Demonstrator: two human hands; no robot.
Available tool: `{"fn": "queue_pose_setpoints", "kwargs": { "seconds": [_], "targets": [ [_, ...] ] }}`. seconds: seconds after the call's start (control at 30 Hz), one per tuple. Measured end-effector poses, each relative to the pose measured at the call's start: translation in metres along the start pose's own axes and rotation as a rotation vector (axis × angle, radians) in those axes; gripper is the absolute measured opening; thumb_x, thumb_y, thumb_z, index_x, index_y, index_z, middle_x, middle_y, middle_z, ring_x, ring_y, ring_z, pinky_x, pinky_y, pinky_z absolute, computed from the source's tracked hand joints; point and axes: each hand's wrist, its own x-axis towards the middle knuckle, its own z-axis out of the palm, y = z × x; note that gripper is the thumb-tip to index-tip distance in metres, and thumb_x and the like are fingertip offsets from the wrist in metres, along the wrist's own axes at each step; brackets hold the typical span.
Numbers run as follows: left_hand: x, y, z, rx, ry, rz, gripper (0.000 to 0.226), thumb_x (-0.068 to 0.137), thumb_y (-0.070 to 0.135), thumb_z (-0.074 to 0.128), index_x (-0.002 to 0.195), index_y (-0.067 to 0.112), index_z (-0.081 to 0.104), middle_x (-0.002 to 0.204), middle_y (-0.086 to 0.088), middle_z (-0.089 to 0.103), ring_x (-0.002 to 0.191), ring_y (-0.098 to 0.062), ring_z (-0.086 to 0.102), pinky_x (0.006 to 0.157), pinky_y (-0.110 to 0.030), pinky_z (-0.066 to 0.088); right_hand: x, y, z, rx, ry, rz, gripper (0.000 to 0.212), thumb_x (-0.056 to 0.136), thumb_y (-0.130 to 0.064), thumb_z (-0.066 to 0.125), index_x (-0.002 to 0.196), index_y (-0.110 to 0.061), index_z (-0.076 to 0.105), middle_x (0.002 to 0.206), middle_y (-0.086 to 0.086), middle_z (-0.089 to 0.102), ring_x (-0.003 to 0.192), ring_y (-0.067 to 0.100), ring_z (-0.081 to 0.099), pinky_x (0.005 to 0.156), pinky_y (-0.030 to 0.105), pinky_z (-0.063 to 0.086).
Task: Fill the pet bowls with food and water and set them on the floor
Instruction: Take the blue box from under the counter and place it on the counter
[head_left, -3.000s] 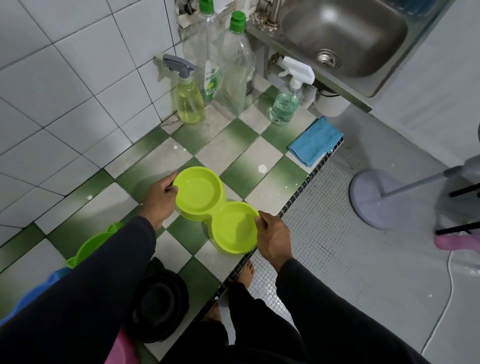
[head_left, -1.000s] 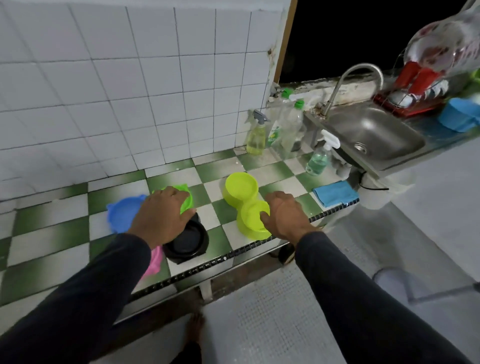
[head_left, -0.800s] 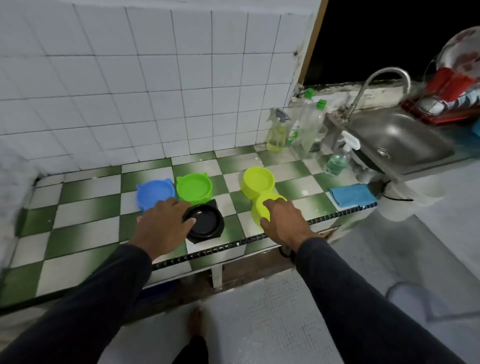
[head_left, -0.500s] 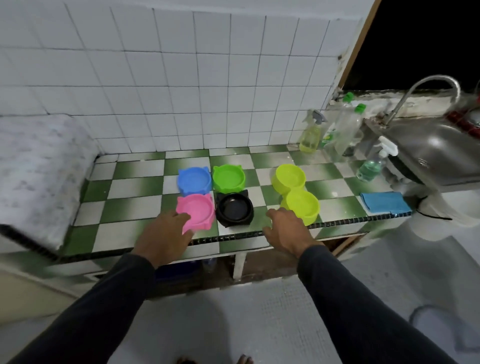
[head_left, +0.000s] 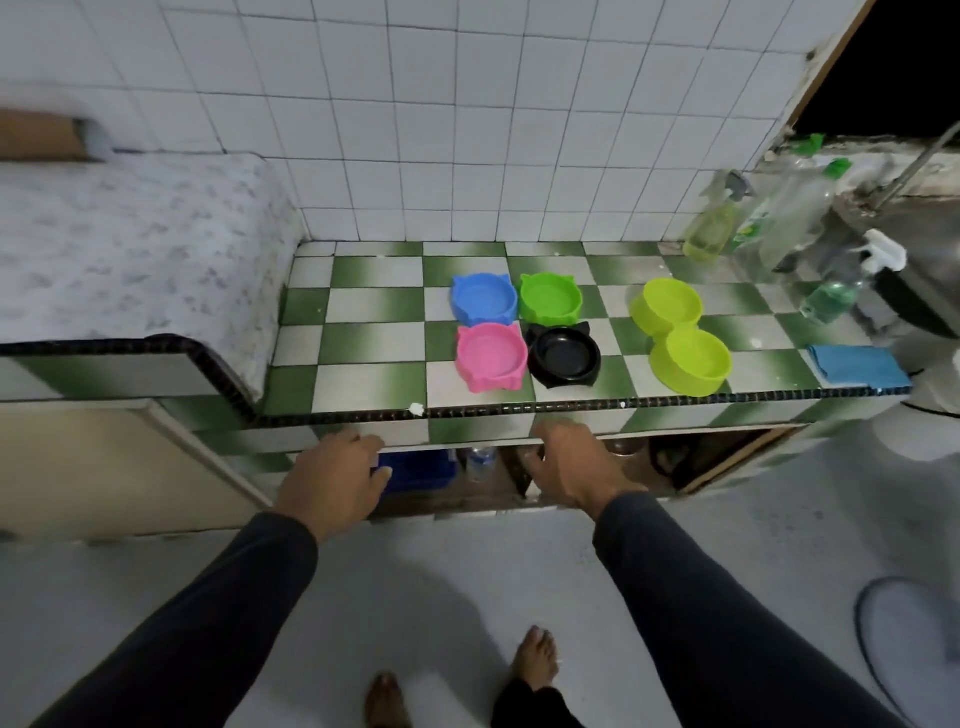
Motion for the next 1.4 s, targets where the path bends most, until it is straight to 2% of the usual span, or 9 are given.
{"fn": "queue_pose_setpoints", "kwargs": {
  "seconds": [0.07, 0.3, 0.4, 0.53, 0.67, 0.83, 1.1, 1.4],
  "targets": [
    [-0.012, -0.018, 0.007, -0.010, -0.027, -0.007, 0.026, 0.101, 0.040, 0.055, 0.120, 0.024, 0.064, 0.116, -0.002, 0.061, 0.107, -0.025, 0.058, 0.086, -0.040, 0.054, -0.007, -0.016, 0.016, -0.008, -0.023, -0.003, 0.020, 0.091, -0.028, 0.055, 0.104, -0.015, 0.063, 0.104, 0.012, 0.067, 0.096, 0.034, 0.064, 0.080, 0.039, 0.055],
    [-0.041, -0.063, 0.047, -0.055, -0.145, -0.042, 0.038, 0.103, 0.037, 0.051, 0.135, 0.020, 0.062, 0.125, -0.006, 0.062, 0.112, -0.027, 0.059, 0.091, -0.042, 0.053, -0.023, -0.046, 0.073, 0.037, -0.163, 0.037, 0.032, 0.096, -0.034, 0.056, 0.120, -0.013, 0.060, 0.114, 0.012, 0.065, 0.099, 0.030, 0.063, 0.088, 0.041, 0.056],
    [-0.047, -0.072, 0.071, -0.077, -0.203, -0.105, 0.044, 0.103, 0.035, 0.050, 0.143, 0.018, 0.056, 0.136, -0.010, 0.058, 0.121, -0.031, 0.056, 0.097, -0.041, 0.050, -0.018, -0.044, 0.096, 0.031, -0.210, 0.020, 0.039, 0.097, -0.039, 0.056, 0.127, -0.014, 0.058, 0.121, 0.014, 0.063, 0.106, 0.031, 0.062, 0.092, 0.041, 0.055],
    [-0.044, -0.076, 0.111, -0.103, -0.250, -0.181, 0.048, 0.105, 0.037, 0.049, 0.148, 0.018, 0.051, 0.142, -0.009, 0.055, 0.125, -0.030, 0.053, 0.102, -0.043, 0.048, 0.000, -0.037, 0.132, 0.065, -0.296, 0.016, 0.049, 0.098, -0.041, 0.055, 0.141, -0.019, 0.052, 0.142, 0.012, 0.053, 0.124, 0.031, 0.055, 0.104, 0.045, 0.049],
    [-0.028, -0.079, 0.158, -0.096, -0.297, -0.203, 0.047, 0.105, 0.039, 0.048, 0.149, 0.020, 0.051, 0.137, -0.008, 0.057, 0.122, -0.029, 0.054, 0.101, -0.043, 0.049, 0.020, -0.021, 0.179, 0.063, -0.319, -0.010, 0.046, 0.097, -0.039, 0.057, 0.138, -0.019, 0.054, 0.136, 0.010, 0.057, 0.122, 0.029, 0.055, 0.103, 0.046, 0.048],
    [0.007, -0.091, 0.230, -0.094, -0.333, -0.189, 0.047, 0.105, 0.041, 0.049, 0.146, 0.019, 0.053, 0.134, -0.010, 0.058, 0.120, -0.031, 0.056, 0.099, -0.046, 0.051, 0.058, 0.004, 0.250, 0.061, -0.364, -0.016, 0.047, 0.098, -0.040, 0.055, 0.139, -0.018, 0.053, 0.136, 0.010, 0.058, 0.125, 0.030, 0.053, 0.106, 0.044, 0.046],
    [0.063, -0.136, 0.378, -0.104, -0.396, -0.203, 0.051, 0.106, 0.042, 0.047, 0.151, 0.019, 0.048, 0.142, -0.009, 0.054, 0.128, -0.029, 0.052, 0.103, -0.043, 0.048, 0.126, 0.044, 0.389, 0.072, -0.428, -0.007, 0.051, 0.099, -0.037, 0.055, 0.143, -0.014, 0.051, 0.136, 0.013, 0.056, 0.127, 0.030, 0.051, 0.105, 0.042, 0.046],
    [0.122, -0.204, 0.526, -0.097, -0.336, -0.237, 0.049, 0.104, 0.044, 0.049, 0.148, 0.022, 0.051, 0.139, -0.006, 0.054, 0.124, -0.027, 0.053, 0.102, -0.044, 0.050, 0.208, 0.076, 0.532, 0.033, -0.422, -0.006, 0.056, 0.100, -0.041, 0.055, 0.150, -0.018, 0.044, 0.142, 0.010, 0.053, 0.131, 0.027, 0.049, 0.108, 0.039, 0.044]
  ]
}}
